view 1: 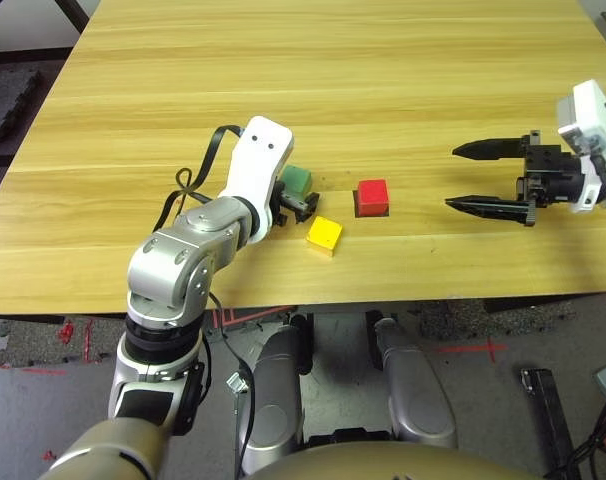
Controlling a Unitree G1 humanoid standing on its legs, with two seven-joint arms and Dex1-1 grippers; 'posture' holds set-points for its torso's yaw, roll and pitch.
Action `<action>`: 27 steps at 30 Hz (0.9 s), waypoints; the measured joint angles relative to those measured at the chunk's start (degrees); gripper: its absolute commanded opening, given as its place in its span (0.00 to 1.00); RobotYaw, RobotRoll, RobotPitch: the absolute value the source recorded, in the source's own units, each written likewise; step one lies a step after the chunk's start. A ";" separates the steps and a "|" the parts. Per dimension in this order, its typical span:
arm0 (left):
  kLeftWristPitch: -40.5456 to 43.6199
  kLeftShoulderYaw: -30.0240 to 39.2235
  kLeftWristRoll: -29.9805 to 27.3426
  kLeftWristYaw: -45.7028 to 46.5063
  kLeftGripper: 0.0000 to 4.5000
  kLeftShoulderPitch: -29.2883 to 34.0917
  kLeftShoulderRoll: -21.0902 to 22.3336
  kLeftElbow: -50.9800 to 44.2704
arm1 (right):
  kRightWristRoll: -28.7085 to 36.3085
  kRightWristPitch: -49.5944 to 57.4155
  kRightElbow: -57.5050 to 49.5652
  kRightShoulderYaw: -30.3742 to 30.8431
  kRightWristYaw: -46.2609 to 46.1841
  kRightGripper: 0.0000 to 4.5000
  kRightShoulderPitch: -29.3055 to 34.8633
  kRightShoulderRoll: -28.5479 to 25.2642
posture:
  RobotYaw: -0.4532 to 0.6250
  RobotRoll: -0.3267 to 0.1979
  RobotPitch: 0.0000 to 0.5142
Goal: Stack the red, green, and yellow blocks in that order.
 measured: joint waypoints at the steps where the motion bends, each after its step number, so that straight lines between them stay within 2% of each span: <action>1: -0.30 -0.05 0.06 0.07 1.00 -0.01 -0.03 0.11 | -0.01 -0.01 -0.01 0.00 -0.02 0.99 0.01 0.00 | 0.61 0.82 0.58; 4: -1.28 -0.06 0.30 0.18 0.86 -0.03 -0.47 0.82 | -0.01 -0.02 -0.04 0.00 -0.21 1.00 0.01 0.08 | 0.62 0.83 0.58; 9: -2.25 -0.09 0.48 0.23 0.46 -0.03 -0.32 1.96 | -0.03 -0.11 -0.05 0.01 -0.48 1.00 -0.05 0.53 | 0.62 0.83 0.59; 17: -3.59 -1.58 0.44 -1.40 0.46 -0.02 2.13 2.01 | -0.06 -0.38 -0.04 0.03 -0.59 1.00 -0.18 0.66 | 0.62 0.83 0.55; 21: -8.87 -3.82 0.41 -5.84 0.46 -0.70 6.56 4.66 | -0.10 -0.52 0.14 0.04 -0.66 1.00 -0.23 0.70 | 0.62 0.83 0.53; 24: -14.92 -4.23 -0.10 -11.85 0.46 -4.99 10.42 8.72 | -0.10 -0.56 0.20 0.06 -0.25 1.00 -0.38 0.67 | 0.63 0.83 0.52; 27: -19.59 -3.73 -2.17 -18.81 0.46 -10.94 12.08 11.52 | -0.07 -0.55 0.18 0.14 0.91 1.00 -0.42 0.25 | 0.63 0.82 0.51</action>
